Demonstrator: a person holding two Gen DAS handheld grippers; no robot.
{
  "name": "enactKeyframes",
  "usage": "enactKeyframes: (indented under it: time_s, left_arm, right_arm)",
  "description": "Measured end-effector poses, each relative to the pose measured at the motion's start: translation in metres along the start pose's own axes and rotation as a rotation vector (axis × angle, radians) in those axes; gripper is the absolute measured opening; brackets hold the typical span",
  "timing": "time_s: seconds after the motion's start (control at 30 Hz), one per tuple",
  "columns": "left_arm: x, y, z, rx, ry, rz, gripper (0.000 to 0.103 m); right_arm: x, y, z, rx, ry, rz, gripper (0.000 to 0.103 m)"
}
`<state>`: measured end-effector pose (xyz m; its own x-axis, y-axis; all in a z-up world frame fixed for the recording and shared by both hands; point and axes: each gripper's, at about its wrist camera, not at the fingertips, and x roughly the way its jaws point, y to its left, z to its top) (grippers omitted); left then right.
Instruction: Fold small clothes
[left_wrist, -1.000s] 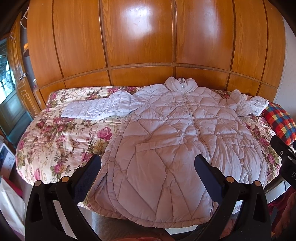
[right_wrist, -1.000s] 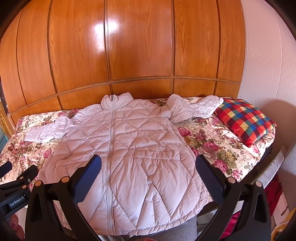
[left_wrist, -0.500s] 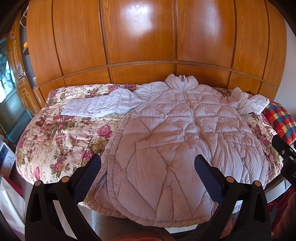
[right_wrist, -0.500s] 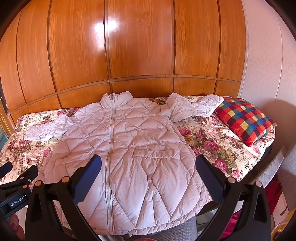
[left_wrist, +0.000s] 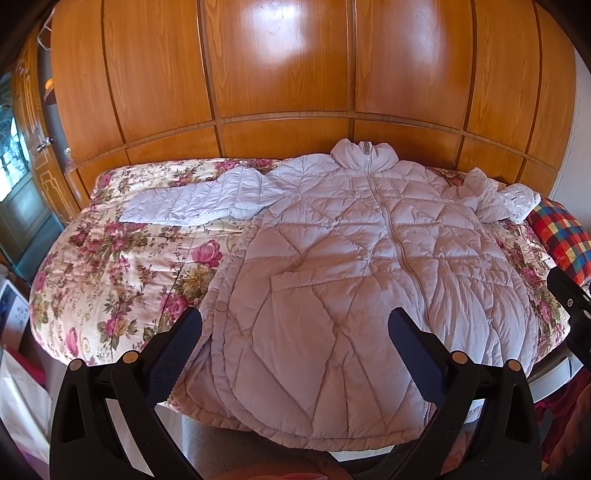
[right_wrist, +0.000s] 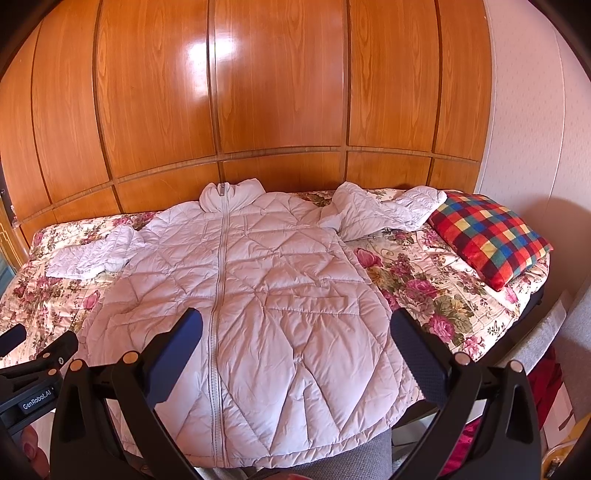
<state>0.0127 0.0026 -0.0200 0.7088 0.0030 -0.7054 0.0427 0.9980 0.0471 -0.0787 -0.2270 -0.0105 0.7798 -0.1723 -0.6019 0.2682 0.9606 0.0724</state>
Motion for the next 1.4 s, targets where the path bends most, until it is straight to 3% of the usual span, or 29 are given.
enactKeyframes:
  time_s: [0.3,0.5,0.63,0.73,0.93,1.17,1.23,1.3,1.4]
  left_arm:
    - [0.016,0.004,0.000,-0.017,0.039,-0.011,0.100]
    - [0.035,0.012,0.000,-0.041,0.083,-0.021,0.100]
    - [0.053,0.024,0.001,-0.079,0.105,-0.076,0.100]
    - [0.067,0.042,0.003,-0.156,0.076,-0.155,0.100]
    - [0.105,0.052,0.017,-0.151,0.030,-0.087,0.100]
    - [0.163,0.047,0.047,-0.139,0.041,-0.099,0.100]
    - [0.182,0.040,0.059,-0.134,0.053,-0.100,0.100]
    - [0.198,0.030,0.071,-0.129,0.063,-0.102,0.100]
    - [0.220,0.013,0.090,-0.117,0.077,-0.128,0.100]
  right_arm:
    - [0.015,-0.002,0.000,0.013,0.001,-0.014,0.101]
    - [0.033,-0.012,-0.002,0.020,-0.032,0.023,0.101]
    - [0.058,-0.010,-0.002,-0.047,0.001,0.096,0.101]
    - [0.081,-0.015,-0.003,-0.053,0.047,0.110,0.101]
    - [0.126,-0.050,0.005,0.038,0.105,0.141,0.101]
    - [0.176,-0.103,0.025,0.188,0.137,0.150,0.101]
    - [0.192,-0.122,0.031,0.222,0.141,0.154,0.095]
    - [0.211,-0.141,0.038,0.241,0.155,0.146,0.077]
    - [0.235,-0.170,0.046,0.297,0.189,0.121,0.064]
